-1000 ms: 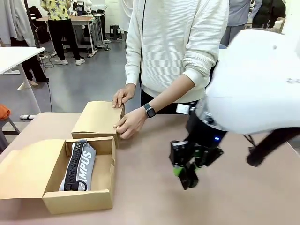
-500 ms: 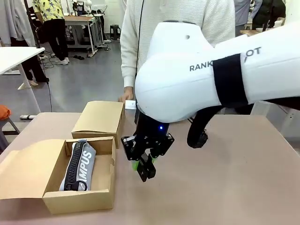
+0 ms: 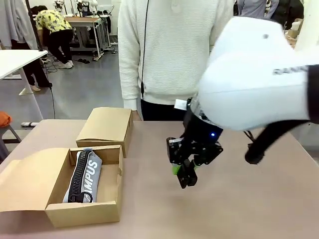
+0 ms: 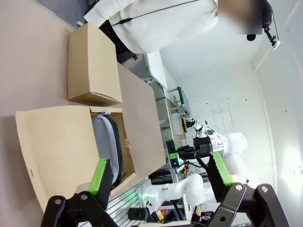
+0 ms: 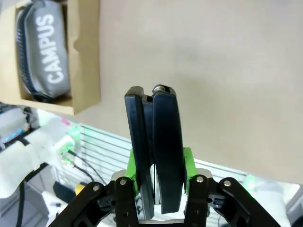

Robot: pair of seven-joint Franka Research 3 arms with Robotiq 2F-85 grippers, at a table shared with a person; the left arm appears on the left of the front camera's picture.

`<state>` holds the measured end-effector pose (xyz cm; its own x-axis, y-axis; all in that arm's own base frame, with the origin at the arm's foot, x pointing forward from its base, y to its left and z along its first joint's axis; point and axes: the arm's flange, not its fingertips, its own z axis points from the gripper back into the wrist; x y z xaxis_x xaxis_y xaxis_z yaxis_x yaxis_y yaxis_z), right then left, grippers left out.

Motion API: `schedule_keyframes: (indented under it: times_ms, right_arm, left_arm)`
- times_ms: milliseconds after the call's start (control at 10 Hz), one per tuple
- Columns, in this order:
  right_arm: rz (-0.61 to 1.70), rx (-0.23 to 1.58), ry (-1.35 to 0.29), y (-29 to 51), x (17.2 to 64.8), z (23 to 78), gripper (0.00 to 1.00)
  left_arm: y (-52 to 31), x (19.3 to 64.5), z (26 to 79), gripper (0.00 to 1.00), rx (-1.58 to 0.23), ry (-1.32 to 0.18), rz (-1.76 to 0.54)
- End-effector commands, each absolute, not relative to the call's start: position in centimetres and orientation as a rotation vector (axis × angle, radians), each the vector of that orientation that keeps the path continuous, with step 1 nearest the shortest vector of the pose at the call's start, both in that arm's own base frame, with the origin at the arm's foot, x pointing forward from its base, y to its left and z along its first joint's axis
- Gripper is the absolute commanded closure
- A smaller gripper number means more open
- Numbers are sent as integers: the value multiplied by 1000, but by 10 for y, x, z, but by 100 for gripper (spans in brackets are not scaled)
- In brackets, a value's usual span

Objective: Place items inside the box.
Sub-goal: Pick up a Pencil pouch or Stapler and place it inside the Mailer Box closest to the robot.

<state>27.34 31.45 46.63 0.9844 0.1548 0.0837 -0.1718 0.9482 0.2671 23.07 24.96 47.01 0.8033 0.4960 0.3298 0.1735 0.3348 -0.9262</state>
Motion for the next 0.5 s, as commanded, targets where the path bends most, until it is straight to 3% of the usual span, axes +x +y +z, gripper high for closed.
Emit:
schedule_keyframes:
  times_ms: [0,400]
  right_arm:
    - [232,350,-144,366,277,458,59]
    - [309,447,-151,473,306,445,59]
  left_arm:
    - [249,231,472,0,-1246,-662,215]
    - [249,231,472,0,-1246,-662,215]
